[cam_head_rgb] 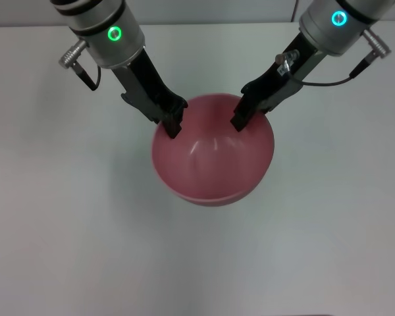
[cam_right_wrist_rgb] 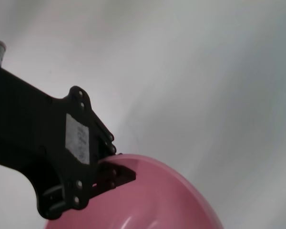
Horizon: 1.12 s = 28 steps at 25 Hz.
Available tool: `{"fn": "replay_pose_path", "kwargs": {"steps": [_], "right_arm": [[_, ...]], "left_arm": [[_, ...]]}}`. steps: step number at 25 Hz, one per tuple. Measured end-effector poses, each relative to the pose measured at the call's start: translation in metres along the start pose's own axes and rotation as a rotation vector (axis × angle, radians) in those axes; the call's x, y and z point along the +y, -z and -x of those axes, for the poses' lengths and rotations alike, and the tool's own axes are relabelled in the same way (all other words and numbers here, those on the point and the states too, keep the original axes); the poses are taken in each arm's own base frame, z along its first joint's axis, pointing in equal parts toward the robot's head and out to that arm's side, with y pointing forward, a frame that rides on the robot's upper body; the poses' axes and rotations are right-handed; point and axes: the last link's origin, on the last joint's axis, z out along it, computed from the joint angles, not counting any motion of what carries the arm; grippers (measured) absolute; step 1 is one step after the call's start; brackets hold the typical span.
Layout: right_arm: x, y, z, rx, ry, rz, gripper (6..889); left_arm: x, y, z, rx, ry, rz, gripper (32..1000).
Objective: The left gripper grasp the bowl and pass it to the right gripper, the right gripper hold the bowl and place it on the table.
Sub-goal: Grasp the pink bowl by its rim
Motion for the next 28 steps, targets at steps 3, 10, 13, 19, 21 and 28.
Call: {"fn": "replay_pose_path", "kwargs": {"steps": [3, 10, 13, 19, 21, 28], "right_arm": [[0.0016, -0.0012, 0.0015, 0.005, 0.011, -0.010, 362], [0.0024, -0.0021, 0.0024, 0.013, 0.025, -0.027, 192], [0.0024, -0.0022, 0.0024, 0.015, 0.028, -0.029, 138], [0.0025, -0.0020, 0.0026, 0.018, 0.034, -0.035, 123], [0.0023, -0.0019, 0.0026, 0.019, 0.035, -0.037, 119], [0.0025, -0.0018, 0.0029, 0.017, 0.035, -0.035, 79]], "left_arm": [[0.0022, 0.0005, -0.0014, -0.002, -0.006, 0.001, 143], [0.0042, 0.0003, -0.0024, -0.002, -0.011, 0.002, 152], [0.0048, 0.0003, -0.0028, -0.001, -0.010, 0.002, 156], [0.0072, 0.0006, -0.0030, -0.002, -0.006, 0.013, 164], [0.0083, 0.0012, -0.0035, -0.003, -0.005, 0.016, 167], [0.0093, 0.0012, -0.0040, -0.001, 0.001, 0.019, 176]]}}
